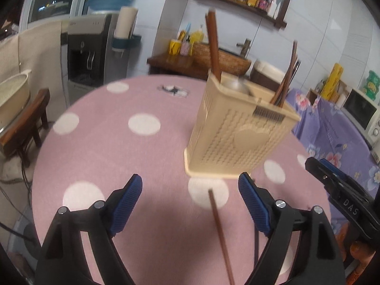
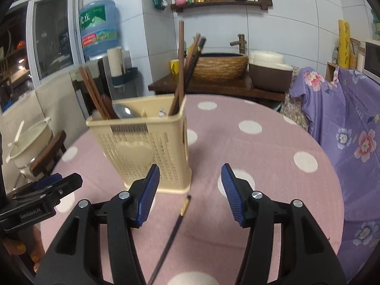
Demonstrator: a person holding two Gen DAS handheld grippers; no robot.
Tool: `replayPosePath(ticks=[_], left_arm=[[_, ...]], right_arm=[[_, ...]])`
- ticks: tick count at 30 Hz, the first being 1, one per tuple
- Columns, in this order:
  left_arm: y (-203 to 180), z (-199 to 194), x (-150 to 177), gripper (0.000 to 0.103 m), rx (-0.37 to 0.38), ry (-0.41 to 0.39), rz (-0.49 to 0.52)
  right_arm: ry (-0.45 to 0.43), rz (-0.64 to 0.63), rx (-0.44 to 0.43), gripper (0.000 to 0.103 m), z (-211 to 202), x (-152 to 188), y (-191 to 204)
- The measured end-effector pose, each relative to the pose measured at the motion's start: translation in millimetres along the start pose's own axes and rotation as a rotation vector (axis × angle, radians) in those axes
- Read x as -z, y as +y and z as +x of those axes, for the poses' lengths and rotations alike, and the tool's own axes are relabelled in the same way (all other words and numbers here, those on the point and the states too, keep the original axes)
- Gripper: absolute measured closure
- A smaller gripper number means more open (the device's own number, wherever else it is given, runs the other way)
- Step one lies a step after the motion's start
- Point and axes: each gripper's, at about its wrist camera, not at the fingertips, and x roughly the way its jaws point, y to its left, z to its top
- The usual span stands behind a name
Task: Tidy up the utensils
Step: 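Move both tools back toward the last wooden and black chopsticks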
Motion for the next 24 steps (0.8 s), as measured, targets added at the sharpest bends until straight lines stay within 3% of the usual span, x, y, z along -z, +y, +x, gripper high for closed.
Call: replayPosePath(ticks=[8, 11, 24], left_arm=[[3, 21, 38, 0.027, -0.018, 0.115, 0.008], [0, 27, 44, 0.037, -0.033, 0.136, 0.013], [-42, 57, 49, 0.057, -0.021, 0.207, 0.121]], right_arm=[[0.081, 0.063, 0.035, 0.046, 2, 46, -15], [0.091, 0.079, 0.052, 0.045, 0, 57, -18], [0.100, 0.108, 0.079, 0.045, -8, 71, -30]])
